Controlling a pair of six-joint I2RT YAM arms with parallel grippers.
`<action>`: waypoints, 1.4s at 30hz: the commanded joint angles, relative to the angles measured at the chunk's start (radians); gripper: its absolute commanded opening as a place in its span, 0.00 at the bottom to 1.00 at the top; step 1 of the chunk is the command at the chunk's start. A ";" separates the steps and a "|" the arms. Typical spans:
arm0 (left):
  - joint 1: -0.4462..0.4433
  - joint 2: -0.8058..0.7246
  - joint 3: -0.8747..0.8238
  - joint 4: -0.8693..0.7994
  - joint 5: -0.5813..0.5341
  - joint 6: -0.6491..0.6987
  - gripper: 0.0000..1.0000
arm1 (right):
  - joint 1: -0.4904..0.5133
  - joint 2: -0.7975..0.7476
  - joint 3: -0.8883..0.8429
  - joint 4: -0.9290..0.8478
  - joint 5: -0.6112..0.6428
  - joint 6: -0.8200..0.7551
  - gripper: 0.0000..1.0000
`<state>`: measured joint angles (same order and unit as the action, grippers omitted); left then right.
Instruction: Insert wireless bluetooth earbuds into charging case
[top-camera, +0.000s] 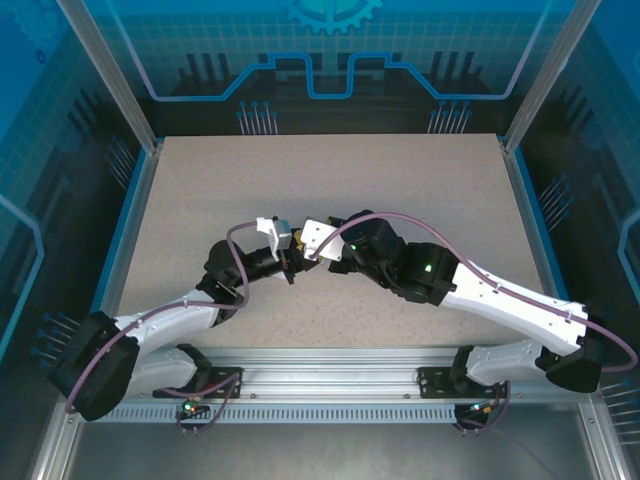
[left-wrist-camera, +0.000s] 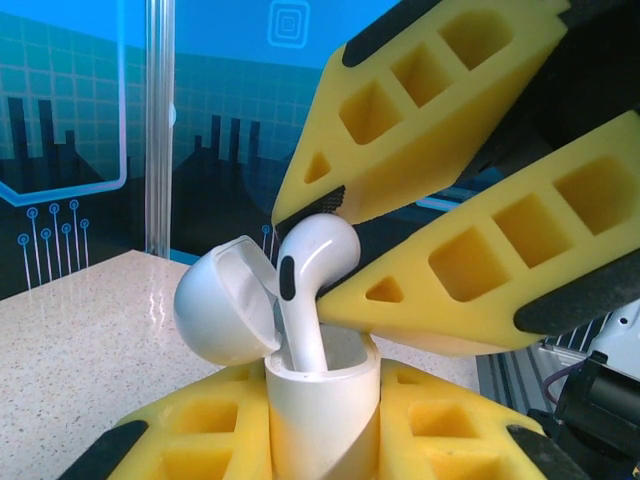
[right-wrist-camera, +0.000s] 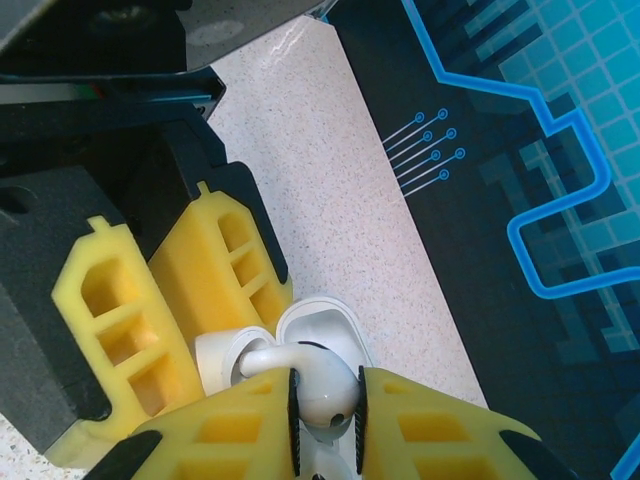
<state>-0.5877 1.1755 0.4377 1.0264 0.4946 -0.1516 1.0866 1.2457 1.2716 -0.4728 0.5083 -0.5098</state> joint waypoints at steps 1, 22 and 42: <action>-0.007 -0.004 0.010 0.055 0.015 0.013 0.00 | 0.015 0.003 0.025 -0.068 -0.047 0.008 0.21; -0.007 -0.011 0.006 0.060 0.016 0.008 0.00 | -0.022 0.015 0.034 -0.108 -0.140 0.050 0.28; -0.007 -0.016 0.001 0.064 0.015 0.007 0.00 | -0.051 0.009 0.029 -0.101 -0.199 0.081 0.30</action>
<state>-0.5903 1.1755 0.4351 1.0069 0.5125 -0.1516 1.0397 1.2476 1.2915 -0.5308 0.3706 -0.4488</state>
